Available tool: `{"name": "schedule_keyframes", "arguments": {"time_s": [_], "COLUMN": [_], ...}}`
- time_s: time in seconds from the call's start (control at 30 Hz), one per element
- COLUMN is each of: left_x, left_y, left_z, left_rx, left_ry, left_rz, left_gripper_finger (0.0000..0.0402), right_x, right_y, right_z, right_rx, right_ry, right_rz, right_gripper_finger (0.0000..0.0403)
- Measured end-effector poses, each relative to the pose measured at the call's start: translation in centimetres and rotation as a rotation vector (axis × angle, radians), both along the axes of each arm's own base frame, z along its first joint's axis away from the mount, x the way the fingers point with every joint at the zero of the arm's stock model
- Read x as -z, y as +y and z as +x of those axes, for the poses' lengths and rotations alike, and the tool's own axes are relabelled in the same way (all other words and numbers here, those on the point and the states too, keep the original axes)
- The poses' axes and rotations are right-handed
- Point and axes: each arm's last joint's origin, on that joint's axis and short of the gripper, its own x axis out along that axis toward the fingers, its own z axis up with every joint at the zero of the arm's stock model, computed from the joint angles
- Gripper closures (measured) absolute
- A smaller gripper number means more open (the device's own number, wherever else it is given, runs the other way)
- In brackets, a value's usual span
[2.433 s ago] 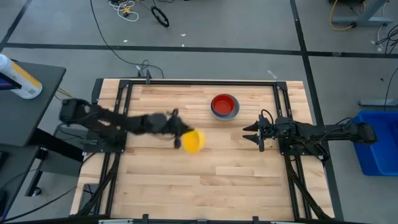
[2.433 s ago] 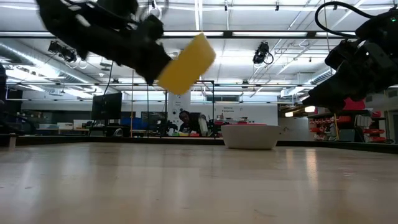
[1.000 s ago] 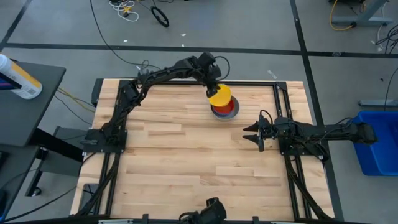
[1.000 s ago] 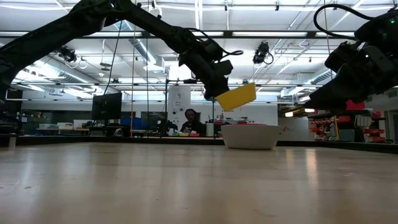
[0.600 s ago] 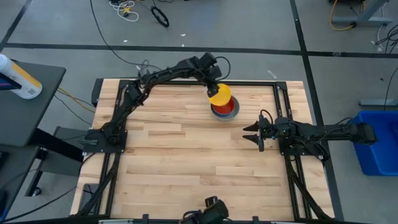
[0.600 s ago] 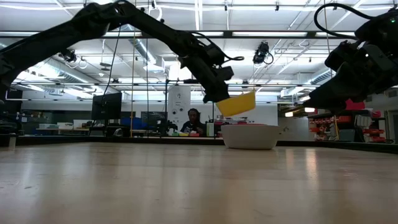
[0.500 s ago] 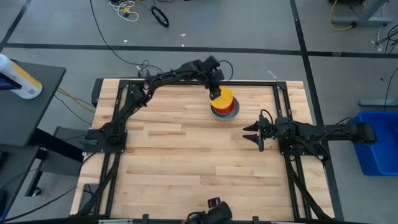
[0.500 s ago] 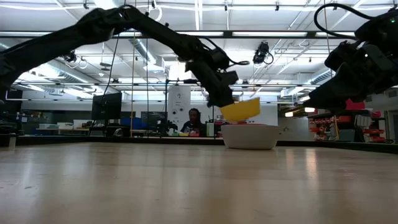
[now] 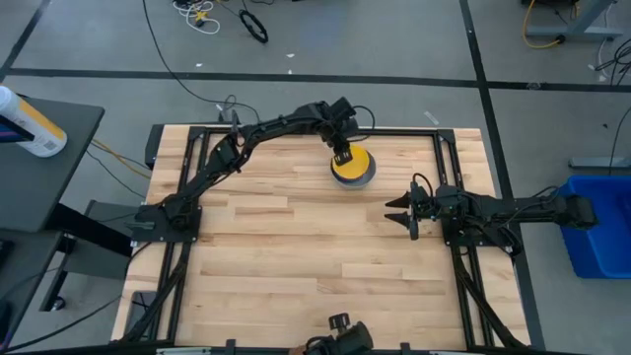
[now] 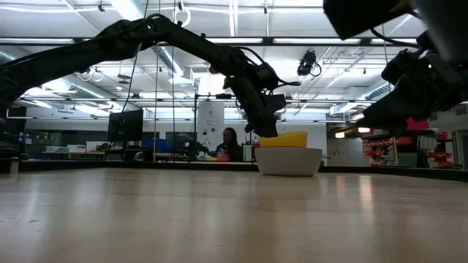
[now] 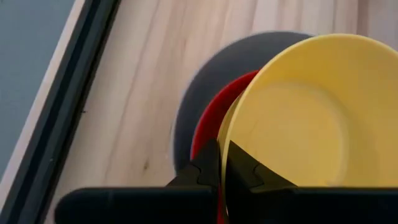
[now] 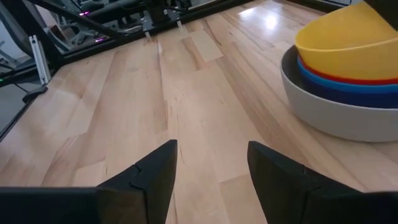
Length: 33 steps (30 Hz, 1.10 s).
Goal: Nest bowls inside each other
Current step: Stack the yellow bowl on the red bowl, then return to Home Position
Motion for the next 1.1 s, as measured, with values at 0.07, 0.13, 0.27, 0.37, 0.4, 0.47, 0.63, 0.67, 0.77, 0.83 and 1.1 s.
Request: {"name": "schedule_keyframes", "arguments": {"time_s": [0.07,0.13,0.27,0.37,0.4,0.47,0.63,0.67,0.77,0.83,1.1], "left_x": [0.0,0.0,0.0,0.1,0.2,0.2,-0.6,-0.9,-1.7,-2.3,-4.4], "left_y": [-0.1,-0.2,-0.4,-0.6,-0.7,-1.0,-1.5,-1.5,-1.7,-1.8,-1.2], "left_z": [0.0,0.1,0.1,0.1,0.1,0.2,0.5,0.7,0.8,0.8,0.3], "left_rx": [-0.004,-0.004,0.009,0.020,0.028,0.052,0.068,0.072,0.085,0.085,0.064], "left_ry": [0.007,0.011,0.016,0.032,0.037,0.036,0.021,0.009,-0.013,-0.034,-0.093], "left_rz": [0.011,0.022,0.020,0.014,0.010,0.010,0.026,0.040,0.066,0.077,0.104], "left_gripper_finger": [0.0396,0.0396,0.0383,0.0358,0.0347,0.0321,0.0241,0.0224,0.0179,0.0154,0.0115], "right_x": [0.0,0.0,0.0,0.0,0.1,0.1,0.2,0.2,0.3,0.3,0.4], "right_y": [0.0,0.0,0.0,0.0,0.0,0.0,0.0,0.0,0.0,0.0,0.0], "right_z": [0.0,0.0,0.0,0.0,0.0,0.0,-0.1,-0.1,-0.1,-0.1,-0.1], "right_rx": [0.002,0.005,0.006,0.009,0.009,0.010,0.010,0.011,0.011,0.011,0.019], "right_ry": [0.000,0.000,0.000,0.000,0.003,0.011,0.023,0.024,0.029,0.030,0.036], "right_rz": [0.001,0.006,0.010,0.017,0.019,0.022,0.023,0.026,0.027,0.027,0.025], "right_gripper_finger": [0.0199,0.0201,0.0196,0.0192,0.0190,0.0190,0.0195,0.0196,0.0198,0.0198,0.0190]}}
